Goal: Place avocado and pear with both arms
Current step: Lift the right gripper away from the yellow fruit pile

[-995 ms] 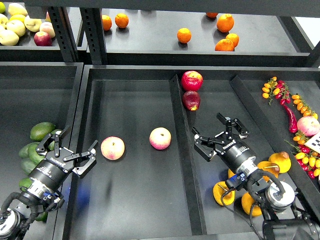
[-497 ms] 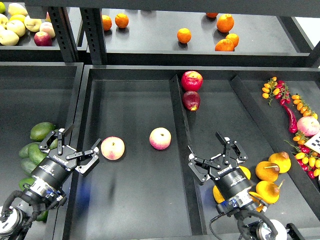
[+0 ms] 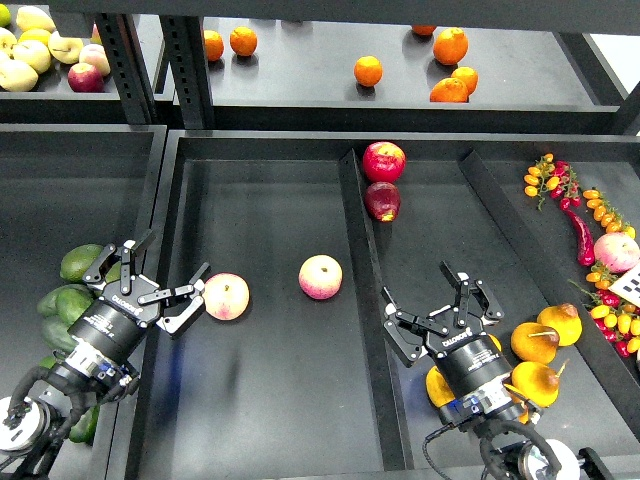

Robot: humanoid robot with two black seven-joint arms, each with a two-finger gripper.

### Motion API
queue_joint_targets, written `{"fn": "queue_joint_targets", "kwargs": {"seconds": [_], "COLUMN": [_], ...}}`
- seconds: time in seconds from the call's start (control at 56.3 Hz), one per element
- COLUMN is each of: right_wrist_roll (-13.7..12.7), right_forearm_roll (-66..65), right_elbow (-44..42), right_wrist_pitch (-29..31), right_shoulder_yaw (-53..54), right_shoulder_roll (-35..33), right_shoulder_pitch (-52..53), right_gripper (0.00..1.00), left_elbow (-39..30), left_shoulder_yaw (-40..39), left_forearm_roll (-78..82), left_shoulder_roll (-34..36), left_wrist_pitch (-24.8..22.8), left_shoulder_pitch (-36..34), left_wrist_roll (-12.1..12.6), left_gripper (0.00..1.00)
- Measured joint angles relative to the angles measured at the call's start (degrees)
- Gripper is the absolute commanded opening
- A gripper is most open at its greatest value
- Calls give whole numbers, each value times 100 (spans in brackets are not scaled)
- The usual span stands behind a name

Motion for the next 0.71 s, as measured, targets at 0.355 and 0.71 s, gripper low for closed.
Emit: {"fn": "queue_joint_targets", "kwargs": {"seconds": [0.355, 0.71], "right_wrist_roll": [-37, -66], "right_forearm_roll": [106, 258], "right_elbow": [4, 20], "right_wrist_pitch": [4, 32], "right_shoulder_yaw": [-44, -49], "right_shoulder_roll": [0, 0], "right_shoulder_pitch": [1, 1], "right_gripper": [99, 99], "left_elbow": [-110, -123], "left_shoulder_yaw": [118, 190], "left_forearm_roll": [-8, 0], "left_shoulder_roll": [0, 0], "left_wrist_pitch": [0, 0], "left_shoulder_pitch": [280, 319], "left_wrist_roll": [-69, -70], "left_gripper": [99, 99]}}
